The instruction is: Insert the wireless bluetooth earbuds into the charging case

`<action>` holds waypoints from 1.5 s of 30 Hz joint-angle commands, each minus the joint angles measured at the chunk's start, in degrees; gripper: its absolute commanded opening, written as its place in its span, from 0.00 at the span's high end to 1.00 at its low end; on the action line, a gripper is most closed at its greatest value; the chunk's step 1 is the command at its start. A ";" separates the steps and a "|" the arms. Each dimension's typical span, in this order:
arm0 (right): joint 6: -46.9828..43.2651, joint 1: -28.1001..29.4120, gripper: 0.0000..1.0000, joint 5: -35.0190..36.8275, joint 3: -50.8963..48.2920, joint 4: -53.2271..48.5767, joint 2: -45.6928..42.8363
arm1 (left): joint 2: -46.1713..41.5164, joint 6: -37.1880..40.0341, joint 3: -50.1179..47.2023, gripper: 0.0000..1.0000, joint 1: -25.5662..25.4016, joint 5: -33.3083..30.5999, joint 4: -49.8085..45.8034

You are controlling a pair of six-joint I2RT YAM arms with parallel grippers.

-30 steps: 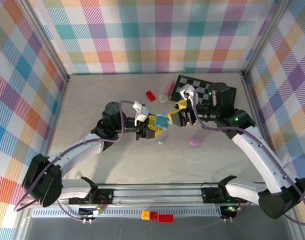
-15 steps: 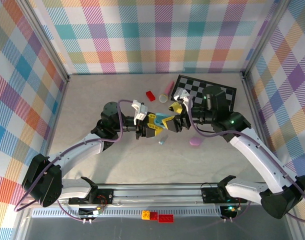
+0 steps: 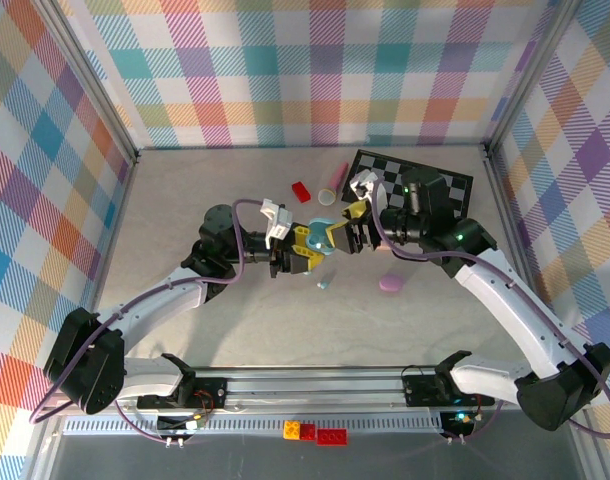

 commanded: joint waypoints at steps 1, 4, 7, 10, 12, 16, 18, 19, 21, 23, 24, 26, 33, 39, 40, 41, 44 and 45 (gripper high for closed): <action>2.67 -0.36 0.29 -5.98 1.36 0.69 -1.27 | -0.71 -1.35 -1.39 0.65 1.29 0.65 4.92; 5.39 -0.35 0.27 -9.84 -1.31 5.32 -3.82 | -0.03 -2.51 -2.31 0.65 2.74 0.11 7.68; 8.65 -0.80 0.26 -10.37 -4.35 9.14 -7.24 | 1.00 -5.08 -3.22 0.65 4.58 -0.69 12.14; 12.70 -2.64 0.26 -9.86 -7.43 12.68 -10.84 | 1.76 -8.24 -3.60 0.65 6.11 -0.95 16.99; 16.08 -4.28 0.26 -8.06 -10.06 14.77 -12.90 | 1.85 -9.24 -3.69 0.65 6.82 -1.02 18.61; 27.14 -6.53 0.28 -0.49 -18.29 21.59 -15.68 | 1.42 -10.50 -4.10 0.65 7.98 -1.20 20.51; 34.24 -6.68 0.30 3.95 -23.19 24.85 -15.54 | 1.13 -11.09 -4.43 0.65 8.43 -1.71 21.54; 38.03 -6.68 0.31 6.00 -25.35 25.72 -14.90 | 0.97 -11.35 -4.48 0.65 8.60 -1.89 21.89; 45.12 -6.55 0.33 7.26 -29.97 29.15 -12.99 | 0.75 -11.62 -4.48 0.65 8.76 -1.98 22.19; 50.22 -5.07 0.35 8.20 -34.07 33.48 -10.64 | 0.62 -11.63 -4.39 0.65 8.80 -2.03 22.14; 51.61 -3.69 0.36 10.10 -35.38 33.88 -9.60 | 0.62 -11.61 -4.30 0.65 8.80 -2.06 22.16; 52.76 -1.39 0.40 12.85 -36.67 33.91 -7.08 | 0.62 -11.63 -4.26 0.65 8.80 -2.03 22.16; 60.96 4.75 0.59 19.03 -36.93 33.89 5.76 | 0.79 -11.71 -3.86 0.65 8.80 -1.94 22.44; 64.45 8.27 0.61 20.26 -33.17 33.93 15.80 | -0.17 -11.81 -4.13 0.65 8.80 -1.89 22.27; 64.72 8.63 0.62 20.03 -32.79 34.52 17.01 | -0.25 -11.79 -4.17 0.65 8.80 -1.84 22.18; 65.15 9.08 0.62 19.95 -32.46 35.19 18.29 | -0.33 -11.81 -4.13 0.65 8.80 -1.85 22.18; 65.69 9.60 0.62 19.49 -31.81 36.87 21.47 | -0.51 -11.81 -4.22 0.65 8.81 -1.76 22.00; 65.74 9.65 0.62 19.57 -31.76 37.40 22.20 | -0.57 -11.79 -4.22 0.65 8.80 -1.72 21.92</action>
